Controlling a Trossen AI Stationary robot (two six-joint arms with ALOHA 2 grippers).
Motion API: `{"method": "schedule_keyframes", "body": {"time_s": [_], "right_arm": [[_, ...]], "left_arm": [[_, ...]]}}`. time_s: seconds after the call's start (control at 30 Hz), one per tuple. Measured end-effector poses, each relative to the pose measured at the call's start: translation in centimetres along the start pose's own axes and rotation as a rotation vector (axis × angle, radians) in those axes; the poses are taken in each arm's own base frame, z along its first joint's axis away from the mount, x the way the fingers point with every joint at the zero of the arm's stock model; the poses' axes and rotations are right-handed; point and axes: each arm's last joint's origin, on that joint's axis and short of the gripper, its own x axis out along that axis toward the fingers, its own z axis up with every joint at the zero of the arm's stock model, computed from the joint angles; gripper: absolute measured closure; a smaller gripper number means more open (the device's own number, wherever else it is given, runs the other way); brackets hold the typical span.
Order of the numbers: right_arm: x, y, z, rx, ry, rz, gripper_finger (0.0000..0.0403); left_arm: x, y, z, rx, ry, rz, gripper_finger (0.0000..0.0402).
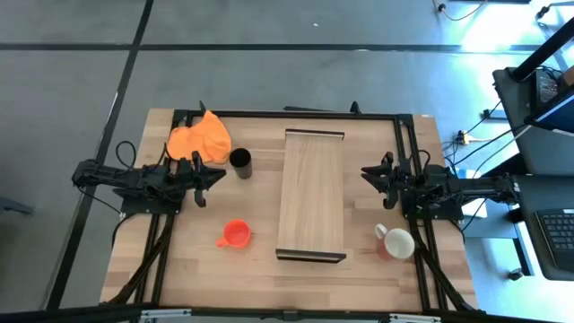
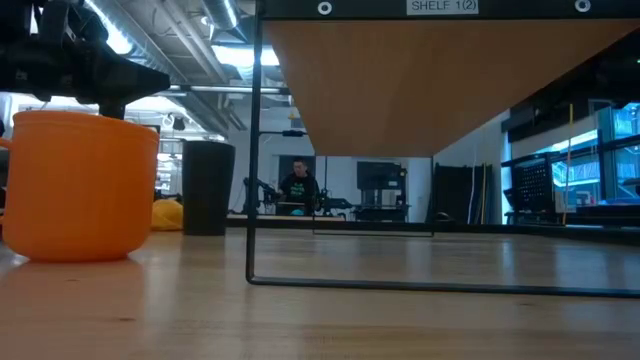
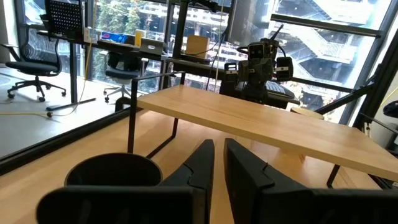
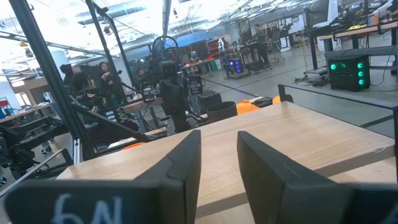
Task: Stack small to large cups/mugs on shelf
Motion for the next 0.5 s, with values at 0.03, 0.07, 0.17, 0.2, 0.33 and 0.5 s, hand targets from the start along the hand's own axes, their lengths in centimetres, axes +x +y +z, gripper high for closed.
{"method": "schedule_keyframes", "body": {"time_s": [0.03, 0.07, 0.17, 0.2, 0.33, 0.5], "right_arm": [[0.0, 0.0, 0.0, 0.001, 0.0, 0.0, 0.0297], [0.0, 0.0, 0.0, 0.011, -0.002, 0.001, 0.0297], [0.0, 0.0, 0.2, 0.068, -0.015, 0.005, 0.0297], [0.0, 0.1, 0.2, 0.095, -0.025, 0.008, 0.0297], [-0.1, 0.3, 1.4, 0.178, -0.146, 0.039, 0.0297], [-0.8, 0.6, 3.8, 0.236, -0.397, 0.079, 0.0297]], "left_arm": [[0.0, 0.0, 0.0, 0.0, 0.0, 0.0, 0.0371], [0.0, 0.0, 0.0, 0.0, 0.0, 0.0, 0.0371], [0.0, 0.0, 0.0, 0.0, 0.0, 0.0, 0.0371], [0.0, 0.0, 0.0, 0.0, -0.001, 0.0, 0.0371], [0.0, 0.0, 0.0, 0.0, 0.0, 0.001, 0.0371], [0.0, 0.0, 0.0, 0.0, 0.0, 0.0, 0.0371]]}}
